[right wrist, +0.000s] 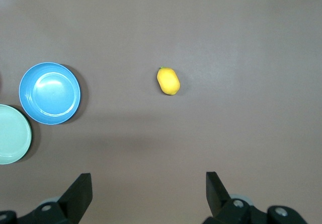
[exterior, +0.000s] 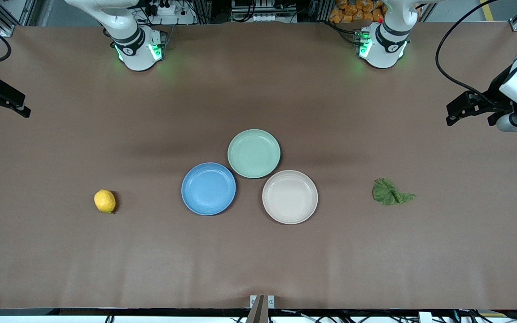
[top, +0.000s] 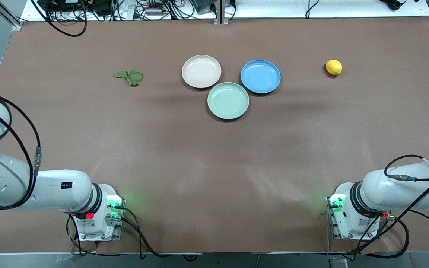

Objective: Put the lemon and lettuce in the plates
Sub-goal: 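Reach the right gripper to the lemon while the left gripper reaches the lettuce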

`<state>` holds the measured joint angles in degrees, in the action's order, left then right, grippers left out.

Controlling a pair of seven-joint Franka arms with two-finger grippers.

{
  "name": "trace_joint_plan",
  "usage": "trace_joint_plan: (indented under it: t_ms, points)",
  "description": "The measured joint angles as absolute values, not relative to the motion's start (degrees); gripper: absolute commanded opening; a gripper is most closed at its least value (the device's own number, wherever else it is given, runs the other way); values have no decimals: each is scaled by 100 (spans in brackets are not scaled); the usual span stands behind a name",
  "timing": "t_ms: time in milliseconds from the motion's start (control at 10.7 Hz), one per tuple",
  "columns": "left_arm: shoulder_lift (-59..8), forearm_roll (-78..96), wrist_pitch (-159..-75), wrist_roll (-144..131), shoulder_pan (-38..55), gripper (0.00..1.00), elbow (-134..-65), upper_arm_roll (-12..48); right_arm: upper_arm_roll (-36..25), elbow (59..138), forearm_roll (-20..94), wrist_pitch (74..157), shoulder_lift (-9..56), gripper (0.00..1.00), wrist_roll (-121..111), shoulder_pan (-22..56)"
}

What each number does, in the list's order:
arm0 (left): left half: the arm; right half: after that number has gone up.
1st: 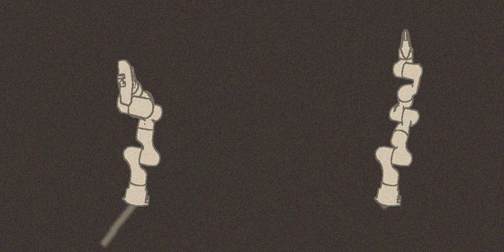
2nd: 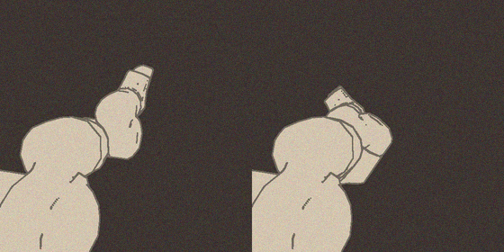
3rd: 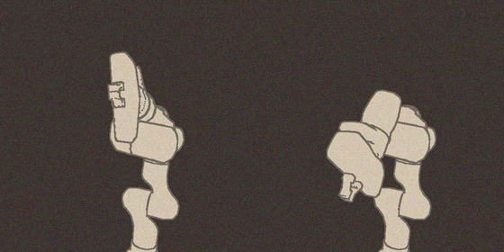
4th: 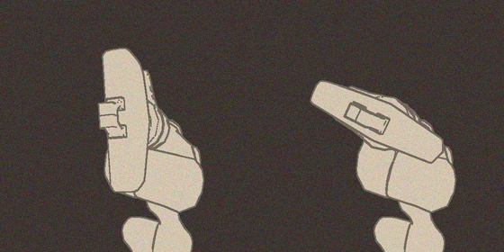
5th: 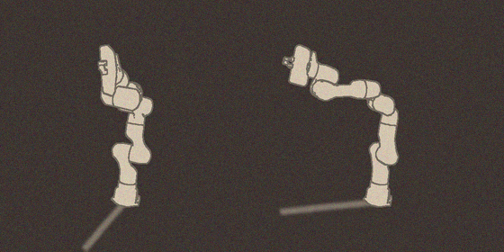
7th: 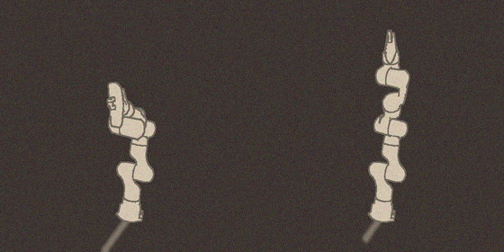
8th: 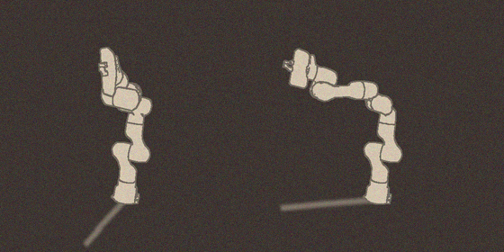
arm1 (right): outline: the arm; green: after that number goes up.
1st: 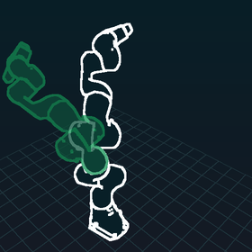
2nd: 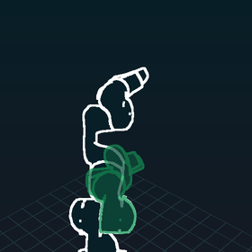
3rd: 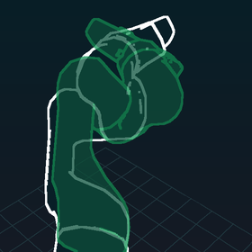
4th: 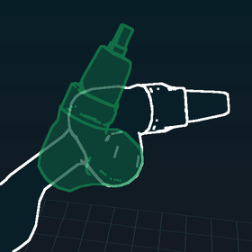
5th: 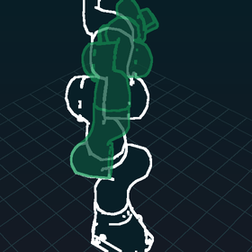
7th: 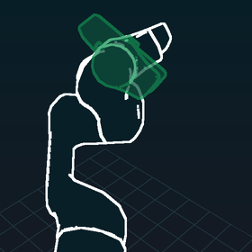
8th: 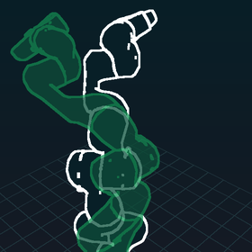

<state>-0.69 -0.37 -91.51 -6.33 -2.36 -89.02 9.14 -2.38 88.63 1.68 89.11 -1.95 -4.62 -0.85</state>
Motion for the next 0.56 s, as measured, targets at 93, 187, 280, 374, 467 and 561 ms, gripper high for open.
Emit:
trace_joint_plan:
  t_ms: [93, 187, 280, 374, 467, 561]
  points:
    - [-70, -37, -9151, -633, -236, 100, -8902, 913, -238, 8863, 168, 8911, -194, 100, -462, -85]
    - [-73, -50, -9151, -633, -238, 100, -8902, 908, -238, 8863, 168, 8910, -192, 100, -462, -85]
    - [-85, -66, -9148, -632, -245, 100, -8904, 903, -238, 8864, 168, 8911, -191, 100, -462, -85]
    - [-127, -77, -9134, -626, -256, 100, -8918, 900, -239, 8867, 168, 8910, -190, 100, -462, -85]
    - [-208, -80, -9118, -609, -272, 100, -8959, 899, -239, 8871, 168, 8910, -188, 100, -462, -86]
    - [-345, -84, -9120, -600, -283, 100, -9026, 898, -239, 8877, 168, 8910, -184, 100, -462, -86]
